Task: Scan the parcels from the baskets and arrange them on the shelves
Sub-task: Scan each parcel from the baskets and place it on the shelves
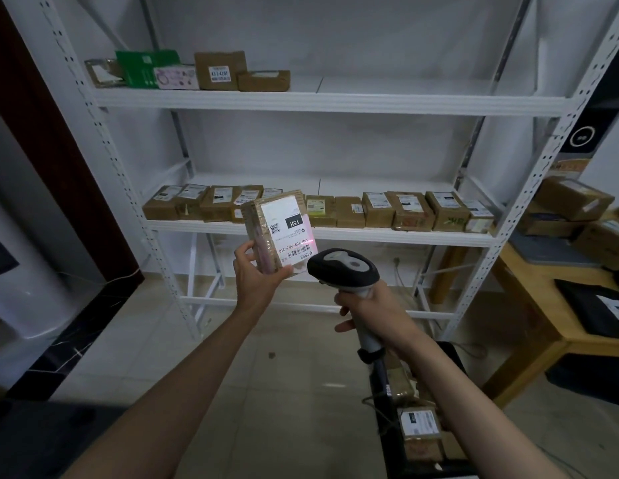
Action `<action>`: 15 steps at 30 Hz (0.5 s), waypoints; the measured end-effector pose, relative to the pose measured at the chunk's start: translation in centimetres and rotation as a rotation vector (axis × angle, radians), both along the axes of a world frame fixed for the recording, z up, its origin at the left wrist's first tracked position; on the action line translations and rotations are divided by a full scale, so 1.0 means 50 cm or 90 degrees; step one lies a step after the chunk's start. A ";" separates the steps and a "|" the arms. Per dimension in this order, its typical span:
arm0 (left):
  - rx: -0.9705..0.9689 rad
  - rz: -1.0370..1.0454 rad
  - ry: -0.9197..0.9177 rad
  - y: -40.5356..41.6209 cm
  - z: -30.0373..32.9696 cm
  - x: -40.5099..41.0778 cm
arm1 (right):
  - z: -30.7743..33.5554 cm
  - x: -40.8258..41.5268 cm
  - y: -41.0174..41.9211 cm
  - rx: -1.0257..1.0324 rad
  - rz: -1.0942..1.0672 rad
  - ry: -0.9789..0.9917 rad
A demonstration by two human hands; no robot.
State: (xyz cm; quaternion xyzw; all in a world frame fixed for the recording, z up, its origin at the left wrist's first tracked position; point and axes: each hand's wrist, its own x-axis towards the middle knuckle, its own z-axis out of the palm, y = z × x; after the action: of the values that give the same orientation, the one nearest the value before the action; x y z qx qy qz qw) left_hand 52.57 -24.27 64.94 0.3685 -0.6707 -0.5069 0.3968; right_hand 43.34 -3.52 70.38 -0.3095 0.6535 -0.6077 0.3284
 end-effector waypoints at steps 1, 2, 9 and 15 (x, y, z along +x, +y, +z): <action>-0.003 -0.001 -0.001 -0.007 0.004 0.003 | 0.004 0.002 -0.005 0.000 0.002 0.002; -0.006 -0.002 0.001 -0.015 0.008 0.006 | 0.009 0.004 -0.010 0.000 0.002 0.004; -0.014 -0.043 0.004 -0.066 0.055 0.036 | 0.063 -0.010 -0.060 -0.061 -0.034 0.012; -0.006 -0.052 0.023 -0.115 0.128 0.025 | 0.137 -0.043 -0.150 -0.128 -0.102 0.077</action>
State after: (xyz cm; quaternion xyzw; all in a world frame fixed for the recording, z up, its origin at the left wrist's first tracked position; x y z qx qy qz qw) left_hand 53.84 -30.04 71.35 0.3301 -0.6802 -0.5260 0.3895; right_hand 41.20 -11.02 77.21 -0.3235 0.6306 -0.6745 0.2066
